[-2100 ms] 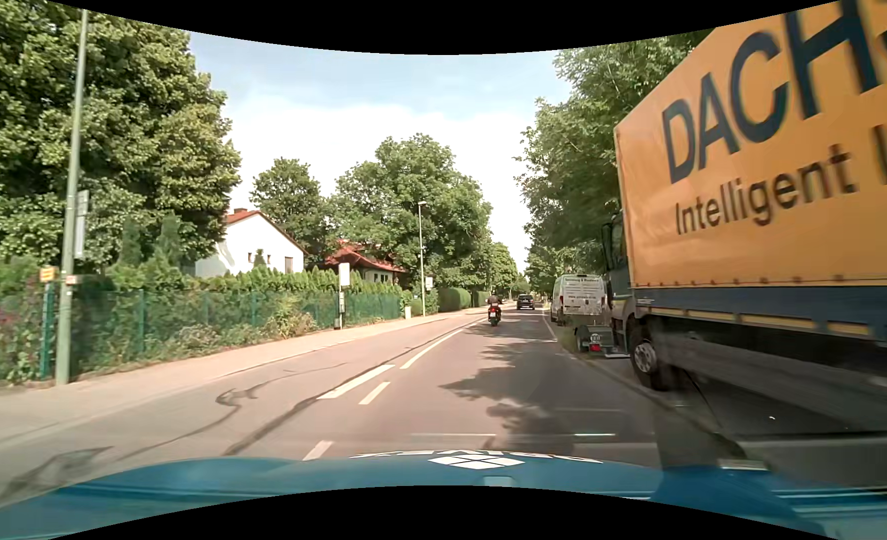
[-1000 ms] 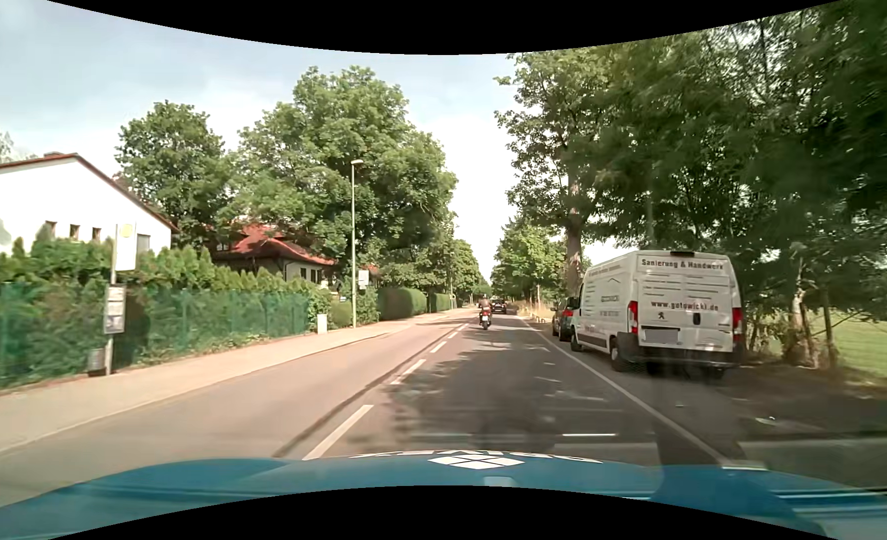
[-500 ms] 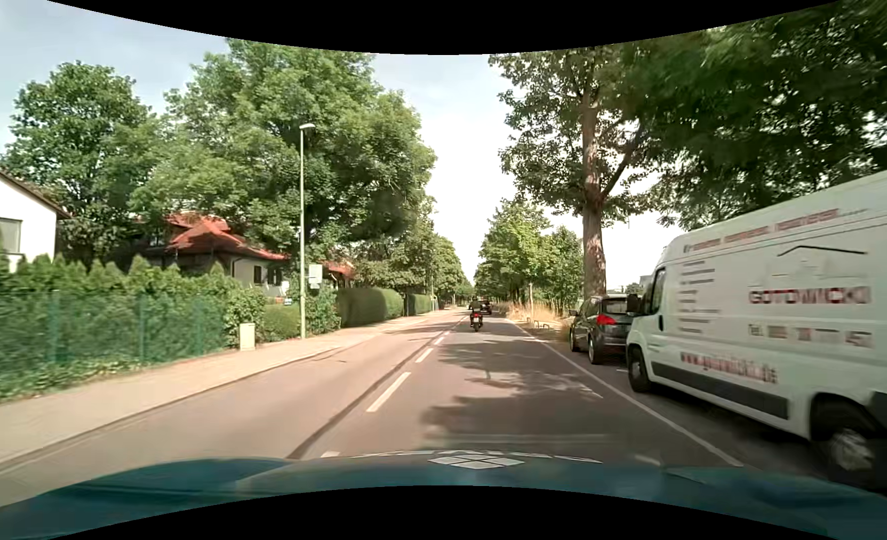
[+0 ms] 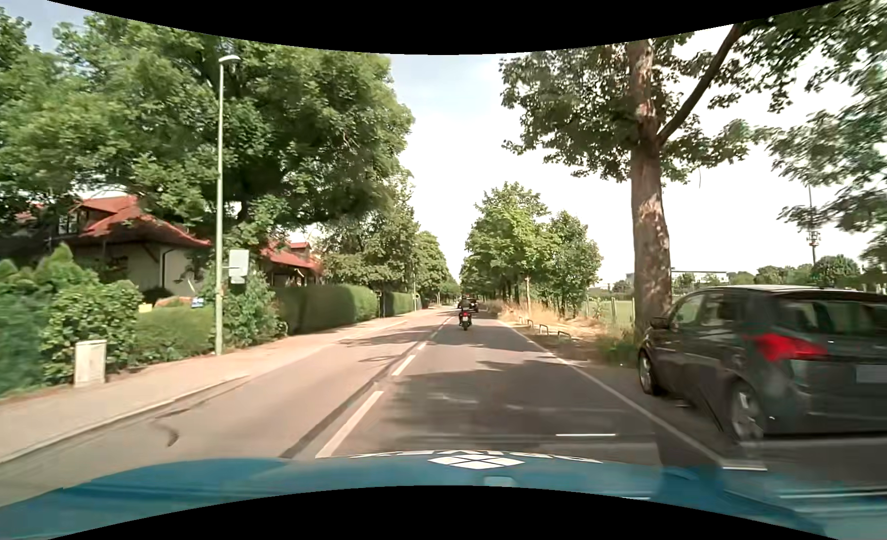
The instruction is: Follow the waypoints while adhering to traffic rules and regulations
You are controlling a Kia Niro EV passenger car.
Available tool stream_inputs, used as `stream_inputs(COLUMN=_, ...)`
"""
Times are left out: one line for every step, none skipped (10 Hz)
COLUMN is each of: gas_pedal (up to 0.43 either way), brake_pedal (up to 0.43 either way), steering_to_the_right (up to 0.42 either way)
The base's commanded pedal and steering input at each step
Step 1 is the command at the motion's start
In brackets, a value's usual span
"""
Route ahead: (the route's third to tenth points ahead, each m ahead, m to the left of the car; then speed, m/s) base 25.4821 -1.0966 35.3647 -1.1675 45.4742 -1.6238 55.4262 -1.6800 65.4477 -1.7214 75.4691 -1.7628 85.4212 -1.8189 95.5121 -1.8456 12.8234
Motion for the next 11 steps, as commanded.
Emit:
stream_inputs(gas_pedal=0.150, brake_pedal=0.000, steering_to_the_right=0.010)
stream_inputs(gas_pedal=0.150, brake_pedal=0.000, steering_to_the_right=0.010)
stream_inputs(gas_pedal=0.150, brake_pedal=0.000, steering_to_the_right=0.009)
stream_inputs(gas_pedal=0.150, brake_pedal=0.000, steering_to_the_right=0.009)
stream_inputs(gas_pedal=0.157, brake_pedal=0.000, steering_to_the_right=0.009)
stream_inputs(gas_pedal=0.157, brake_pedal=0.000, steering_to_the_right=0.008)
stream_inputs(gas_pedal=0.157, brake_pedal=0.000, steering_to_the_right=0.006)
stream_inputs(gas_pedal=0.157, brake_pedal=0.000, steering_to_the_right=0.005)
stream_inputs(gas_pedal=0.157, brake_pedal=0.000, steering_to_the_right=0.005)
stream_inputs(gas_pedal=0.157, brake_pedal=0.000, steering_to_the_right=0.003)
stream_inputs(gas_pedal=0.157, brake_pedal=0.000, steering_to_the_right=0.001)
